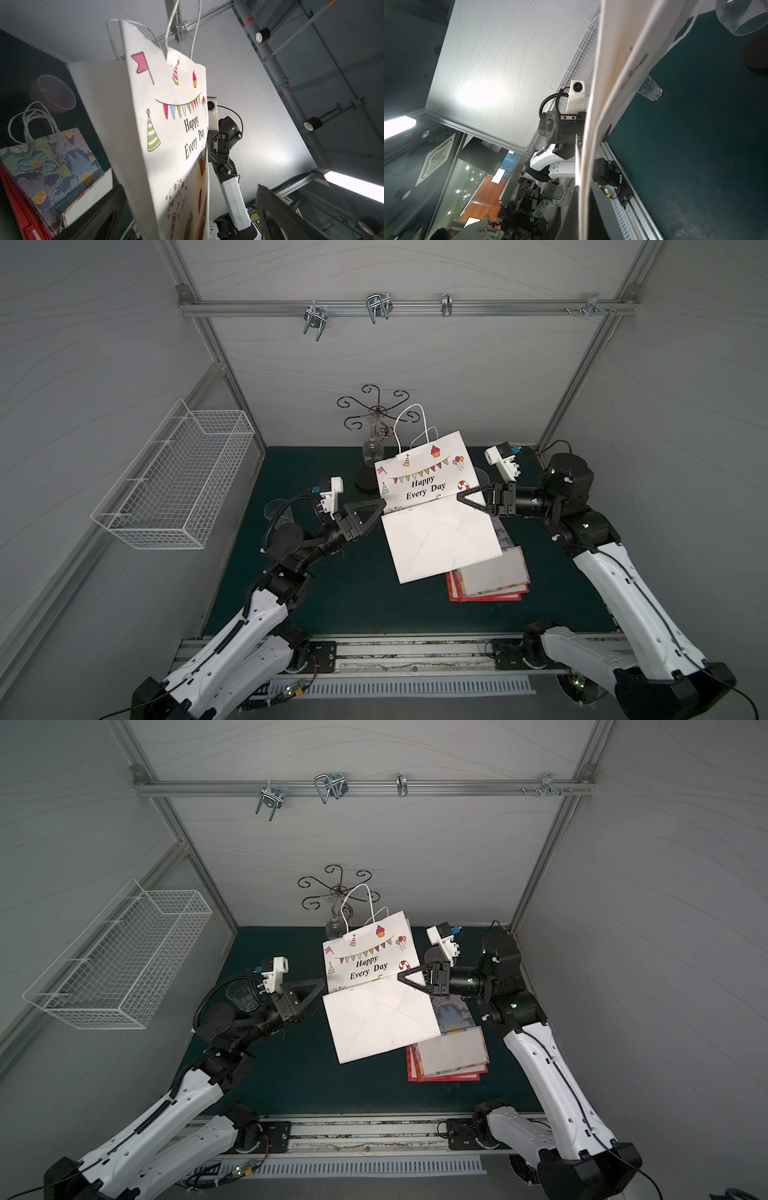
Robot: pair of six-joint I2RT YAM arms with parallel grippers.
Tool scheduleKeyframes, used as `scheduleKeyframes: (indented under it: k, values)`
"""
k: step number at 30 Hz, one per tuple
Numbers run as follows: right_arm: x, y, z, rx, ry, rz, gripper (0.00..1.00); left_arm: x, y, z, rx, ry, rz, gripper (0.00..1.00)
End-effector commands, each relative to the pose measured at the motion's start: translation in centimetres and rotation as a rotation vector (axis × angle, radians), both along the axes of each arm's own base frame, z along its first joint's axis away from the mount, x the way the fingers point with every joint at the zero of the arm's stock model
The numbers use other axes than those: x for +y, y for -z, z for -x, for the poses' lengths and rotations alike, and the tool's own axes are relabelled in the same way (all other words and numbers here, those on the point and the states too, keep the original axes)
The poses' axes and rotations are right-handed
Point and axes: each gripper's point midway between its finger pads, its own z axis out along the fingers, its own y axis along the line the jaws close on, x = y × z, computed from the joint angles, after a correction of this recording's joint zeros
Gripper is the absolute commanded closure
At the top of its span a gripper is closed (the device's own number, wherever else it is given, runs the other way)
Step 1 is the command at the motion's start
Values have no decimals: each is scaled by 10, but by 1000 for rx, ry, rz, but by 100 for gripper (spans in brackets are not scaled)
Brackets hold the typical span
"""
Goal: Put away the paper bag
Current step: Press the paper bag.
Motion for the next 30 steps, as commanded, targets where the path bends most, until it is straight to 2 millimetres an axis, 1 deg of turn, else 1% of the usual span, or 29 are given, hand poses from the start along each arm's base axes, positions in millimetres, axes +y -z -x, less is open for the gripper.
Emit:
scheduleKeyframes:
  k: [1, 4, 6, 9, 11, 13, 14, 15, 16, 17, 18, 19, 20, 22, 23, 25, 27, 28, 30]
  values:
    - [1, -10, 0, -63, 3, -13, 100, -13, -17, 23, -65, 130, -3, 3]
    - [1, -6, -1, -53, 11, -8, 100, -24, -21, 29, -99, 174, -12, 12]
    - [1, -3, -1, -45, 11, -2, 100, -27, -22, 26, -105, 175, -12, 23]
    - [-1, 7, 0, -30, 21, 15, 100, -28, -21, 20, -100, 153, -9, 47]
    - [-2, 12, 3, -21, 24, 28, 100, -27, -21, 16, -103, 130, -7, 68]
    - [-4, 18, 5, -16, 32, 47, 100, -26, -20, 12, -106, 110, -10, 93]
    - [-4, 21, 5, -12, 36, 59, 100, -26, -19, 10, -103, 100, -18, 100]
    - [-5, 24, 5, -17, 45, 75, 92, -25, -17, 7, -96, 83, -30, 100]
    - [-7, 27, 6, -14, 52, 92, 75, -25, -12, 4, -81, 67, -49, 100]
    - [-11, 32, 4, -12, 74, 119, 55, -25, -7, -1, -64, 49, -74, 100]
    - [-16, 37, 2, -10, 107, 155, 38, -26, -2, -5, -48, 33, -99, 100]
    - [-22, 42, -2, -11, 145, 195, 29, -27, 3, -8, -34, 27, -124, 100]
    - [-33, 52, -7, -13, 210, 263, 20, -30, 14, -13, 2, 18, -165, 100]
    - [-58, 68, -16, -34, 335, 400, 13, -39, 25, -15, 23, 26, -222, 100]
    - [-75, 76, -21, -45, 414, 484, 11, -45, 31, -17, 30, 32, -249, 100]
    - [-103, 88, -26, -86, 533, 639, 8, -64, 38, -16, 22, 55, -279, 100]
    - [-129, 88, -27, -142, 635, 759, 7, -87, 42, -17, 6, 73, -300, 100]
    - [-137, 85, -27, -167, 669, 793, 6, -100, 45, -18, -1, 89, -308, 100]
    - [-151, 71, -24, -236, 735, 830, 6, -132, 50, -20, -17, 127, -316, 100]
